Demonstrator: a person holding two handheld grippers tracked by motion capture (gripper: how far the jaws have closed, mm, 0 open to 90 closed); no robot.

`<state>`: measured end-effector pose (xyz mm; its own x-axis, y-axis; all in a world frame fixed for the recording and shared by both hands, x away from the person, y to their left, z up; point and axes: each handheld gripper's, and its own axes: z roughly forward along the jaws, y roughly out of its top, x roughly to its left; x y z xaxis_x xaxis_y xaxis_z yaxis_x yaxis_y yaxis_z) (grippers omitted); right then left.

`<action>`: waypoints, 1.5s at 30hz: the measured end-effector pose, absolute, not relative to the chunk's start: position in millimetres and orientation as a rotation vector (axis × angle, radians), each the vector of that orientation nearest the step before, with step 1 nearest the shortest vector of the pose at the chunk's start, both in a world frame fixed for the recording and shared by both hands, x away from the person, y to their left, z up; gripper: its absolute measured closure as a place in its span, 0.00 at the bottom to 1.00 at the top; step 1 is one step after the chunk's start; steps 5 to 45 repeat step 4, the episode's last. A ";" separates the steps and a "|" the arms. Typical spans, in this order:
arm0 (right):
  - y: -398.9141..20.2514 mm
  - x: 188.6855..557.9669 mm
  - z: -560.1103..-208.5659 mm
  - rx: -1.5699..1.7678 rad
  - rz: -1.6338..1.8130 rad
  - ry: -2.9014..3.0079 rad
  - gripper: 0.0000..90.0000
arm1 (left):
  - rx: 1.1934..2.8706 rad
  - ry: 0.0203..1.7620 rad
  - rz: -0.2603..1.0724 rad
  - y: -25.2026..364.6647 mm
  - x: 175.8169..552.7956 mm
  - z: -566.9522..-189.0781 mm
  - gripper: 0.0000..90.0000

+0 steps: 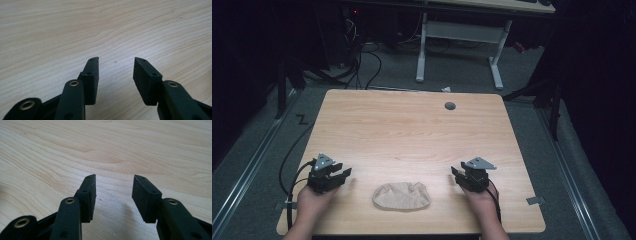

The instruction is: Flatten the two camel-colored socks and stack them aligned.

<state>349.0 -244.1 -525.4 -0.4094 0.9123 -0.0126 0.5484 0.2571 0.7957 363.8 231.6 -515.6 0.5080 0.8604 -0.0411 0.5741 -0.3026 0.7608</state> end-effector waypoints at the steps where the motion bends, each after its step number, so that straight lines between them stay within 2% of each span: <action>1: -243.2 348.4 -524.8 1.322 1.013 2.054 0.61 | 2.009 1.171 0.491 231.9 363.1 -515.1 0.62; 45: -240.6 348.2 -523.0 1.318 1.016 2.057 0.60 | 1.987 1.181 0.492 236.6 359.3 -512.7 0.62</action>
